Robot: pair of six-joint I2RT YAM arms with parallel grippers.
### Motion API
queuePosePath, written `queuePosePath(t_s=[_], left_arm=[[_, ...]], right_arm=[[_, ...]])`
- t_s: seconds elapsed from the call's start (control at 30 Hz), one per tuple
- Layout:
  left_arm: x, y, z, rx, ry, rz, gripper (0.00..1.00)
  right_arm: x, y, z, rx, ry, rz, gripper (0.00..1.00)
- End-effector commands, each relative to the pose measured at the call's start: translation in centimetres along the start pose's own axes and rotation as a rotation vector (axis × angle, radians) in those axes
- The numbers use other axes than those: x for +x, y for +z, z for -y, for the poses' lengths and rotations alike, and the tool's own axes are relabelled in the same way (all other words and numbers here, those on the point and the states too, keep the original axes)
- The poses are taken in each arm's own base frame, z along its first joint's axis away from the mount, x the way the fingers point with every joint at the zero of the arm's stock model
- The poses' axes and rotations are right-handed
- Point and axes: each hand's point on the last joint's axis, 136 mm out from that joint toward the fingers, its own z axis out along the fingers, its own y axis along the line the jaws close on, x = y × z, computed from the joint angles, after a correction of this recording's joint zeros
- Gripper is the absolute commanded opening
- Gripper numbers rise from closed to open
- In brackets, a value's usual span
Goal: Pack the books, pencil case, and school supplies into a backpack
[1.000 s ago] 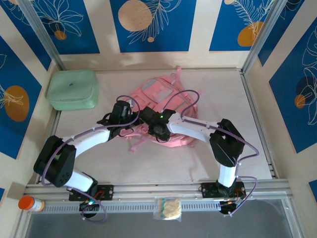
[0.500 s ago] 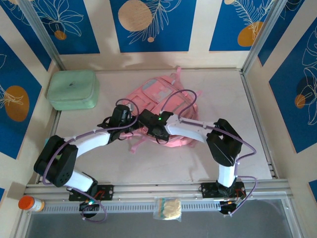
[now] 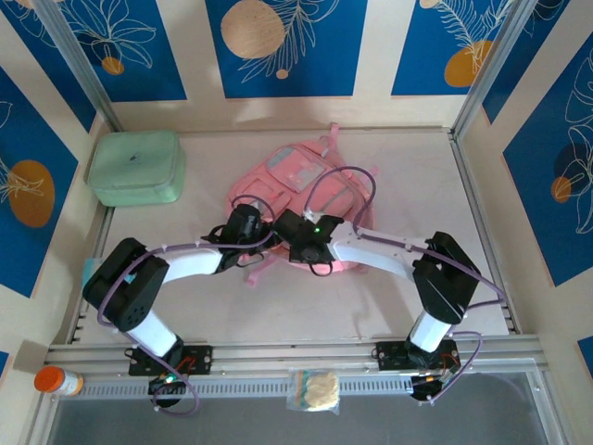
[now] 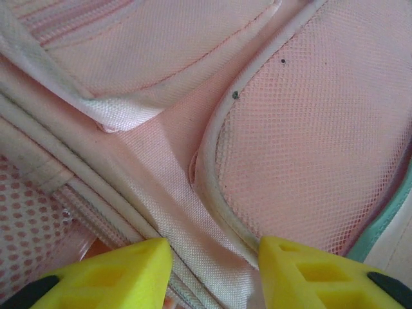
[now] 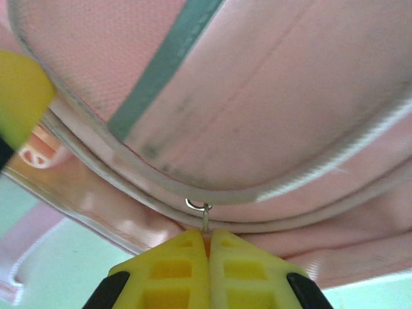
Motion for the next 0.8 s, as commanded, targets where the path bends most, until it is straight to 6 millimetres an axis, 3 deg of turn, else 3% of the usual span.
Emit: queuePosePath(t_s=[0.0, 0.07, 0.13, 0.3, 0.43, 0.53, 0.7, 0.77], left_arm=[[-2.4, 0.7, -2.6, -0.117, 0.019, 0.082, 0.41], [-3.2, 0.6, -2.9, -0.131, 0.041, 0.082, 0.41], [-4.0, 0.7, -2.8, -0.134, 0.072, 0.078, 0.40], [-5.3, -1.4, 0.7, -0.029, 0.111, 0.109, 0.39], [-3.1, -3.4, 4.5, 0.113, -0.020, 0.087, 0.46], [-0.4, -3.9, 5.7, 0.118, -0.143, 0.078, 0.51], [1.8, -2.9, 7.1, 0.215, -0.410, 0.090, 0.54], [1.7, -2.1, 8.1, 0.285, -0.474, 0.102, 0.55]], right_arm=[[1.0, -1.6, 4.9, 0.124, -0.089, -0.005, 0.00], [0.7, -1.6, 6.2, 0.117, -0.099, 0.003, 0.00], [0.2, -1.6, 6.2, 0.058, -0.122, 0.006, 0.00], [0.2, -3.2, 1.4, -0.209, -0.298, 0.032, 0.00], [-0.1, -2.9, 1.0, -0.271, -0.249, 0.026, 0.00], [-0.3, -2.3, 1.6, -0.259, -0.232, 0.020, 0.00], [-0.3, -2.3, 2.1, -0.306, -0.224, 0.032, 0.00], [-0.3, -2.3, 2.4, -0.311, -0.215, 0.037, 0.00]])
